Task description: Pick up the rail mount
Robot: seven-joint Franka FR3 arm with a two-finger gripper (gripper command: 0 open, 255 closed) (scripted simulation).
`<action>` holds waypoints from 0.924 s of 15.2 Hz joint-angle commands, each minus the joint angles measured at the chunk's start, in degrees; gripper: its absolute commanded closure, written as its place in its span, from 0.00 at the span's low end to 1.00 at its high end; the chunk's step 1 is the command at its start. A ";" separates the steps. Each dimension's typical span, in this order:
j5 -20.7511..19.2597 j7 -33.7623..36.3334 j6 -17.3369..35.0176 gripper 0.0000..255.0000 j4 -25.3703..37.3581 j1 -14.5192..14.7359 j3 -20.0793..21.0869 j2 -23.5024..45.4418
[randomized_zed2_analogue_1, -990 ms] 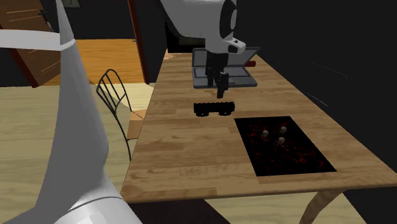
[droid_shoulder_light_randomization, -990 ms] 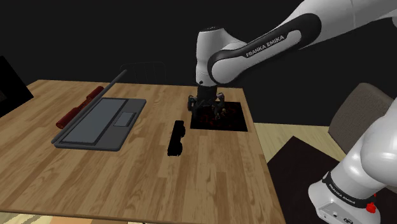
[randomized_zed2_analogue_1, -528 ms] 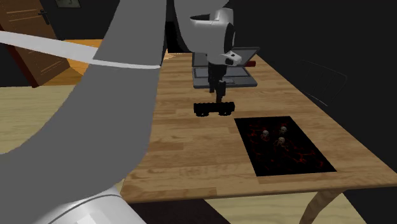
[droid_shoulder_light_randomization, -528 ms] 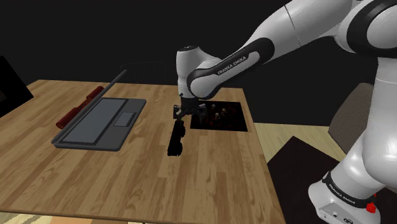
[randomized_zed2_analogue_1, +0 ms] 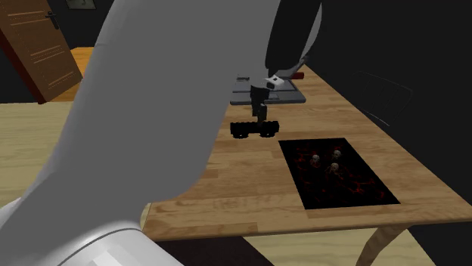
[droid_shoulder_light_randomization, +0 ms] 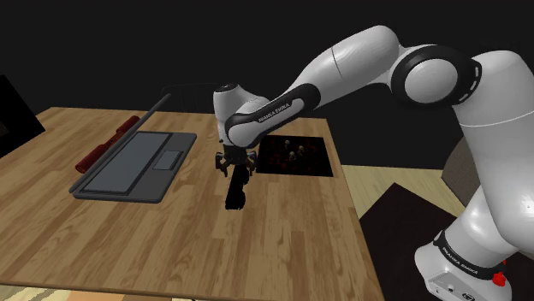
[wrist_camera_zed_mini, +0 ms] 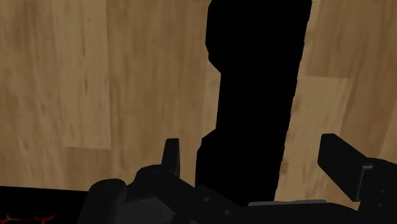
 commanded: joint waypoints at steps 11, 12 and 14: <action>-1.02 1.06 3.21 1.00 1.87 1.02 -1.05 5.21; -1.02 1.05 3.19 1.00 1.90 1.03 -1.05 5.23; -1.02 1.05 3.20 1.00 1.88 1.02 -1.05 5.22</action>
